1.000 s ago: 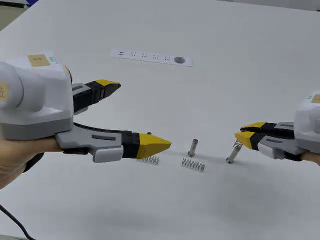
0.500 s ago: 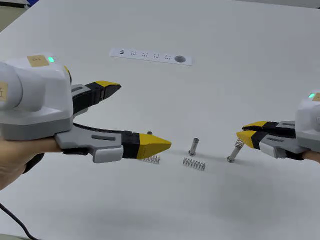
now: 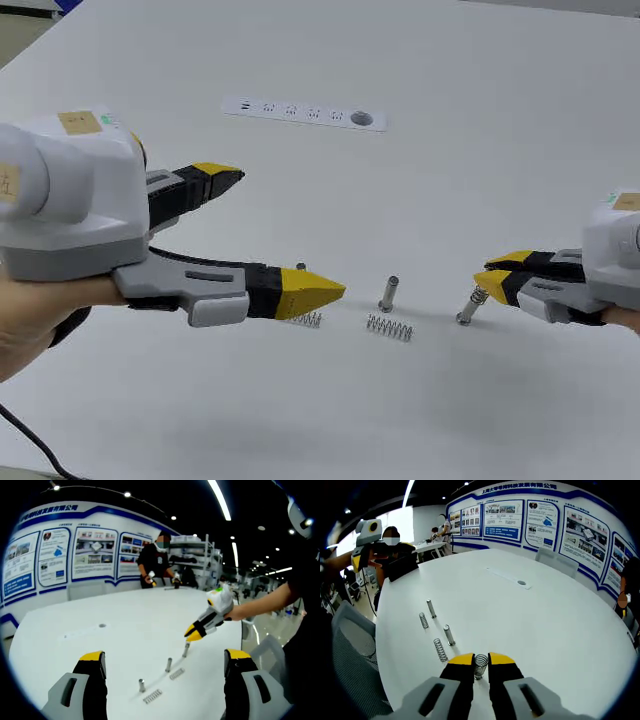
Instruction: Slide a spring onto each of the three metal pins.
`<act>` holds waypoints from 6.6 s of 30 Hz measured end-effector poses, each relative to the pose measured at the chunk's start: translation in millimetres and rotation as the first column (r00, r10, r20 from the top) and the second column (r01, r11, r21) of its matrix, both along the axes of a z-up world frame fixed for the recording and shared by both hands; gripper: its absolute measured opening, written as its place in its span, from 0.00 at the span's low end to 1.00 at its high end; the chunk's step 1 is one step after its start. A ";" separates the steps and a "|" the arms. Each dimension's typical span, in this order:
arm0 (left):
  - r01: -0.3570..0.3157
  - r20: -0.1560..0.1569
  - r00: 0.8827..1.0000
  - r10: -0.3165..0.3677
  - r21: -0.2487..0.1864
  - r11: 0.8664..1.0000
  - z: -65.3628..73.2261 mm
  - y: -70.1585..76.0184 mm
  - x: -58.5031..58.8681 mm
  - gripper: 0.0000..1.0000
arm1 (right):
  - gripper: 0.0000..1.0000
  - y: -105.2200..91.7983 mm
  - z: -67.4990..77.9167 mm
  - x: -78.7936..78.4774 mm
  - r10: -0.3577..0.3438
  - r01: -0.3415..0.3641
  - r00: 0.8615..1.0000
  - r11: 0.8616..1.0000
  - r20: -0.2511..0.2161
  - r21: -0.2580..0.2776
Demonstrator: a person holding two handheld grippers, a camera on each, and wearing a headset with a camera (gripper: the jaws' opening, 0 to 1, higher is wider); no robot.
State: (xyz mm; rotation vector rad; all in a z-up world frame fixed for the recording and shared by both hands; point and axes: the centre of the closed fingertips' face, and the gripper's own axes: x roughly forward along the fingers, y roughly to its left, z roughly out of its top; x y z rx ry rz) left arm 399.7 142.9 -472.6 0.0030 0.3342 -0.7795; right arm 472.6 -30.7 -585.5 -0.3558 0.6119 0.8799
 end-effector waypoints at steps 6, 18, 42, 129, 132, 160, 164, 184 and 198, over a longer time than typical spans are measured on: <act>-0.005 -0.005 1.000 0.005 0.007 1.000 -0.8 2.0 0.9 1.00 | 0.11 2.3 -9.8 0.7 -0.004 0.004 1.000 1.000 -0.004 -0.019; -0.002 -0.008 1.000 0.002 0.021 1.000 -1.5 2.3 1.5 1.00 | 0.11 1.9 -28.4 0.0 0.009 -0.009 1.000 0.997 0.002 -0.072; 0.010 -0.019 1.000 -0.009 0.044 0.999 -5.0 3.3 -6.5 1.00 | 0.20 -0.2 -29.8 5.3 -0.046 0.046 0.999 0.998 0.009 -0.049; 0.178 -0.087 0.982 -0.170 0.102 0.979 -43.7 -35.1 -27.8 0.74 | 0.11 82.6 49.6 -89.3 0.541 -0.533 0.840 0.837 0.041 -0.122; 0.195 -0.064 0.980 -0.188 0.123 0.973 -40.6 -42.7 -23.6 0.66 | 0.11 85.6 54.4 -94.3 0.564 -0.555 0.824 0.821 0.044 -0.138; 0.350 -0.074 0.937 -0.342 0.164 0.922 -49.2 -72.3 -38.8 0.18 | 0.11 98.9 62.7 -114.7 0.673 -0.661 0.738 0.735 0.050 -0.152; 0.353 -0.070 0.936 -0.346 0.166 0.921 -49.0 -73.3 -39.1 0.17 | 0.11 99.4 60.2 -116.0 0.685 -0.670 0.727 0.722 0.042 -0.171; 0.401 -0.059 0.915 -0.399 0.229 0.887 -55.5 -72.2 -49.8 0.10 | 0.12 105.3 56.7 -124.1 0.722 -0.699 0.690 0.682 0.048 -0.215; 0.425 -0.029 0.902 -0.431 0.232 0.875 -44.9 -76.3 -53.3 0.10 | 0.14 96.6 52.6 -123.3 0.704 -0.687 0.710 0.699 0.021 -0.199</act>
